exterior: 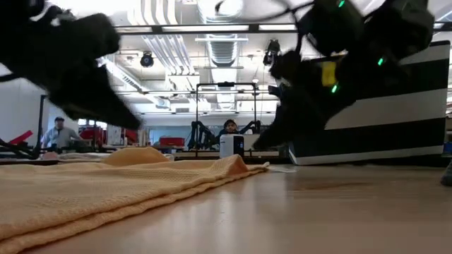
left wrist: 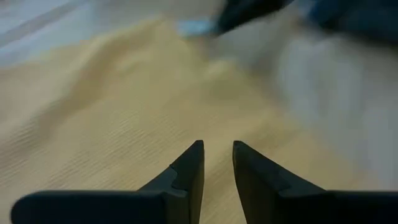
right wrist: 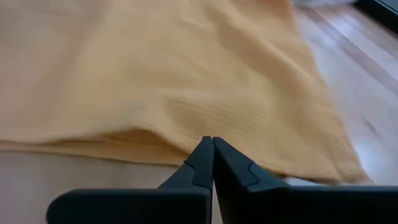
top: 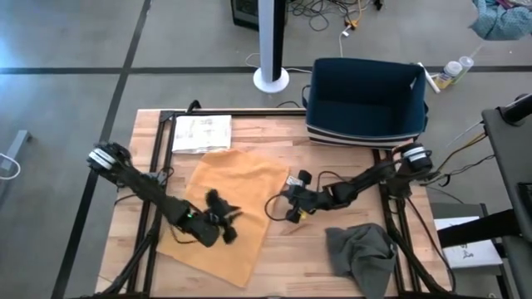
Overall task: Fold towel
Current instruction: Fold the yellow towel
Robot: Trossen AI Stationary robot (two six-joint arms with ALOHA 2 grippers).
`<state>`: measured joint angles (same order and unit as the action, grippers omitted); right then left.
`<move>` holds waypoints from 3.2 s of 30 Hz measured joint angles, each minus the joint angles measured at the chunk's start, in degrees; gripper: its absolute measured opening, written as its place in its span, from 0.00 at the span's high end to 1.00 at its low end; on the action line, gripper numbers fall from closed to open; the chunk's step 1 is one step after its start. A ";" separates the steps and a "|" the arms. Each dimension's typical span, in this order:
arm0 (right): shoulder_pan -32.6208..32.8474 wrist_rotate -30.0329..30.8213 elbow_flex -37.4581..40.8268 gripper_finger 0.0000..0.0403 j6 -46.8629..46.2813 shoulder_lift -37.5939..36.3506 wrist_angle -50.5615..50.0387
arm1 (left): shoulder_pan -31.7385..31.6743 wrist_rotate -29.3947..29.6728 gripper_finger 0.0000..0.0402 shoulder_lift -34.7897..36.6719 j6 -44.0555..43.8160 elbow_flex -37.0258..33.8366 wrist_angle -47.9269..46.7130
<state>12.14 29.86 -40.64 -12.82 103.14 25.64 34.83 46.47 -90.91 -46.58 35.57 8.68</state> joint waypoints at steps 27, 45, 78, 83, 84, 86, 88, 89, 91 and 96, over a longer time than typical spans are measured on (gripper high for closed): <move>-8.37 -15.56 0.46 1.00 6.94 -4.01 -9.07 | 0.48 -10.38 0.81 -20.31 -1.50 9.07 8.24; -10.57 -4.59 -0.27 1.00 11.38 -5.45 -13.24 | 2.54 -11.90 0.81 -20.36 -0.62 9.03 7.66; 0.34 -7.65 -0.28 1.00 -4.36 -6.30 -3.35 | -8.11 -10.74 0.81 -3.24 4.93 8.32 -6.43; 5.58 -9.32 -1.13 1.00 -10.11 -0.87 6.03 | -14.63 -14.15 0.81 -0.75 3.15 6.45 -16.23; 6.29 -9.66 -1.82 1.00 -10.84 0.15 6.31 | -15.73 -14.18 0.81 -0.35 2.49 5.88 -18.47; 7.30 -9.66 -2.98 1.00 -12.53 2.02 5.59 | -17.61 -14.58 0.81 -0.17 0.71 4.53 -20.64; 7.75 -10.64 -4.35 1.00 -13.10 3.92 5.62 | -18.98 -16.02 0.81 -0.23 -1.95 2.28 -23.29; 7.79 -10.83 -4.72 1.00 -13.18 4.49 4.41 | -19.36 -15.99 0.81 -0.31 -3.65 0.99 -23.57; 7.61 -10.78 -5.55 1.00 -13.18 5.43 1.17 | -19.67 -16.71 0.81 -0.11 -7.44 -0.94 -22.02; 4.90 -9.38 -6.28 1.00 -13.21 5.20 -8.57 | -17.71 -15.13 0.81 0.32 -14.51 -3.46 -20.70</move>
<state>17.04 20.48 -46.92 -26.02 108.34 17.07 17.12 31.33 -90.58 -61.08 32.12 -12.02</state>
